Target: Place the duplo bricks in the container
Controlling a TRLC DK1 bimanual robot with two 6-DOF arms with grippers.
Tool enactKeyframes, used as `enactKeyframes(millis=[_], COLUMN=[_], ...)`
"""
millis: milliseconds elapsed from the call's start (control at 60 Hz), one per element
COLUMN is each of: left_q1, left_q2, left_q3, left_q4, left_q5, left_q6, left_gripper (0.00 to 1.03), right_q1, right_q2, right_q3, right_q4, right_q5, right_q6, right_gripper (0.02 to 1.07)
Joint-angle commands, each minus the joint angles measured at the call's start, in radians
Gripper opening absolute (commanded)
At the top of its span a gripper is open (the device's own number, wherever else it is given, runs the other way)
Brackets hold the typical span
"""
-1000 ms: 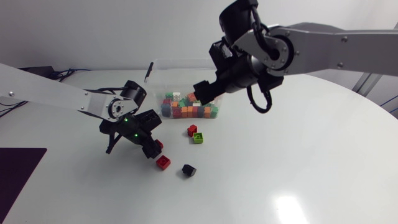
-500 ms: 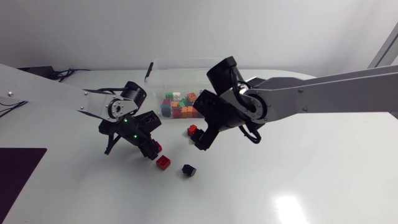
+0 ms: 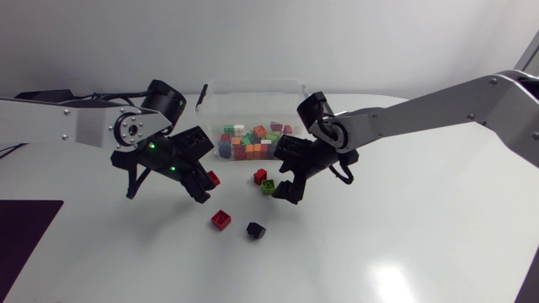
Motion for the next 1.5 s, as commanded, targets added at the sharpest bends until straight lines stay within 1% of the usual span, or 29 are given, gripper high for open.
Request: enactKeyframes(millis=[0,183,267,283,383,450,500,517,533,600,733,817,967,1117,1167,1200,1233,1267,1300,1317,1417,1483], left_q1=[-0.009,0.014,0.033,0.036,0.056,0.059,0.063,0.065,0.066,0.071,0.062,0.057,0.052,0.059,0.062,0.068,0.069,0.071,0.071,0.072,0.075,0.079], left_q2=[-0.057,-0.114,-0.114,-0.112,-0.086,-0.054,-0.034,-0.026,-0.011,0.027,0.093,0.142,0.244,0.348,0.386,0.411,0.434,0.446,0.449,0.449,0.423,0.357], left_q3=[0.045,0.148,0.206,0.222,0.286,0.326,0.349,0.358,0.375,0.416,0.478,0.527,0.63,0.72,0.754,0.774,0.792,0.8,0.797,0.794,0.759,0.697], left_q4=[-0.013,-0.015,-0.015,-0.015,-0.009,-0.001,0.007,0.013,0.019,0.031,0.059,0.08,0.088,0.122,0.122,0.122,0.123,0.125,0.132,0.134,0.137,0.137], left_q5=[0.015,0.061,0.081,0.084,0.107,0.107,0.107,0.107,0.108,0.11,0.116,0.116,0.116,0.115,0.112,0.11,0.105,0.095,0.087,0.085,0.085,0.087], left_q6=[-0.021,-0.061,-0.085,-0.088,-0.116,-0.131,-0.142,-0.147,-0.151,-0.17,-0.194,-0.219,-0.243,-0.274,-0.285,-0.292,-0.292,-0.289,-0.283,-0.279,-0.253,-0.236], left_gripper=[0.37,0.37,0.37,0.37,0.37,0.37,0.37,0.37,0.38,0.38,0.38,0.38,0.39,0.41,0.48,0.59,0.75,0.88,0.96,0.98,0.98,0.98], right_q1=[-0.004,-0.002,-0.004,-0.004,-0.004,-0.004,-0.005,-0.005,-0.007,-0.012,-0.018,-0.028,-0.047,-0.056,-0.054,-0.054,-0.053,-0.05,-0.05,-0.048,-0.048,-0.047], right_q2=[0.068,0.169,0.197,0.203,0.22,0.229,0.233,0.238,0.241,0.25,0.22,0.152,0.029,-0.093,-0.127,-0.144,-0.161,-0.172,-0.182,-0.184,-0.198,-0.198], right_q3=[0.043,0.137,0.164,0.172,0.186,0.192,0.198,0.203,0.207,0.226,0.214,0.177,0.123,0.115,0.123,0.132,0.148,0.161,0.175,0.181,0.241,0.281], right_q4=[-0.028,-0.069,-0.072,-0.072,-0.072,-0.072,-0.072,-0.075,-0.08,-0.124,-0.167,-0.17,-0.187,-0.216,-0.224,-0.23,-0.241,-0.244,-0.244,-0.244,-0.244,-0.242], right_q5=[-0.013,-0.037,-0.051,-0.056,-0.068,-0.079,-0.08,-0.08,-0.083,-0.094,-0.099,-0.099,-0.099,-0.099,-0.097,-0.097,-0.097,-0.097,-0.096,-0.096,-0.082,-0.068], right_q6=[-0.07,-0.12,-0.122,-0.122,-0.125,-0.128,-0.128,-0.125,-0.125,-0.126,-0.125,-0.111,-0.082,-0.042,-0.025,-0.011,0.001,0.015,0.035,0.042,0.097,0.13], right_gripper=[1.02,1.02,1.0,0.96,0.81,0.64,0.54,0.45,0.41,0.39,0.35,0.35,0.35,0.35,0.35,0.35,0.35,0.35,0.35,0.35,0.35,0.35])
